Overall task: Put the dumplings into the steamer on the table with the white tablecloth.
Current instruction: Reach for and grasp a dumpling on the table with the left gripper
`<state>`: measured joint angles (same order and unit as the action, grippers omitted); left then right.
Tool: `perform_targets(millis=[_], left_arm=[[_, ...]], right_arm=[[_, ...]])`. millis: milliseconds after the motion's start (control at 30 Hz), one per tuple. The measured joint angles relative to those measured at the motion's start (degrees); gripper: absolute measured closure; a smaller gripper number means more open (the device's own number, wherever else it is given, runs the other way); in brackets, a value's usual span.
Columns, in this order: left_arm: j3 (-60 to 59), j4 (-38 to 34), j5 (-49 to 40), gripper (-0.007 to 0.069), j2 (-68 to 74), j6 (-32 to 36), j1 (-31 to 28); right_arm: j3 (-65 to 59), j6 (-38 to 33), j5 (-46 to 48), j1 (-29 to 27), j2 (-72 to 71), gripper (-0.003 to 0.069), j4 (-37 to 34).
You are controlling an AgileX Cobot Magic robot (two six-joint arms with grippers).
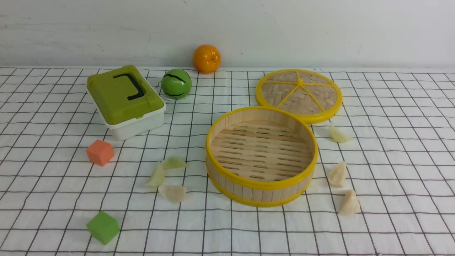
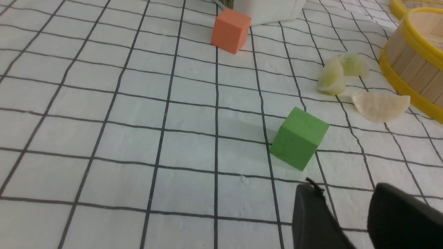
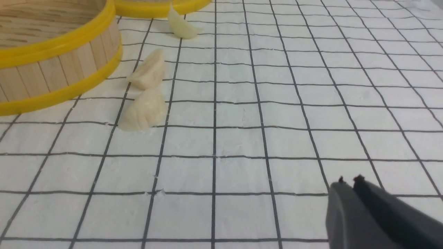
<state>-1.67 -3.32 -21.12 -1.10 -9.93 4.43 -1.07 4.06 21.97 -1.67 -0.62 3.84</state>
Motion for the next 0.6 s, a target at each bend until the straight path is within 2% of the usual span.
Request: perform_targets(millis=[367, 600], left_arm=[[0.0, 0.1, 5.4, 0.0385, 0.0, 0.0, 0.0], [0.0, 0.1, 10.3, 0.0385, 0.0, 0.0, 0.0]], right_arm=[[0.0, 0.0, -0.5, 0.0, 0.0, 0.0610, 4.4], [-0.5, 0.0, -9.0, 0.0, 0.0, 0.0600, 4.5]])
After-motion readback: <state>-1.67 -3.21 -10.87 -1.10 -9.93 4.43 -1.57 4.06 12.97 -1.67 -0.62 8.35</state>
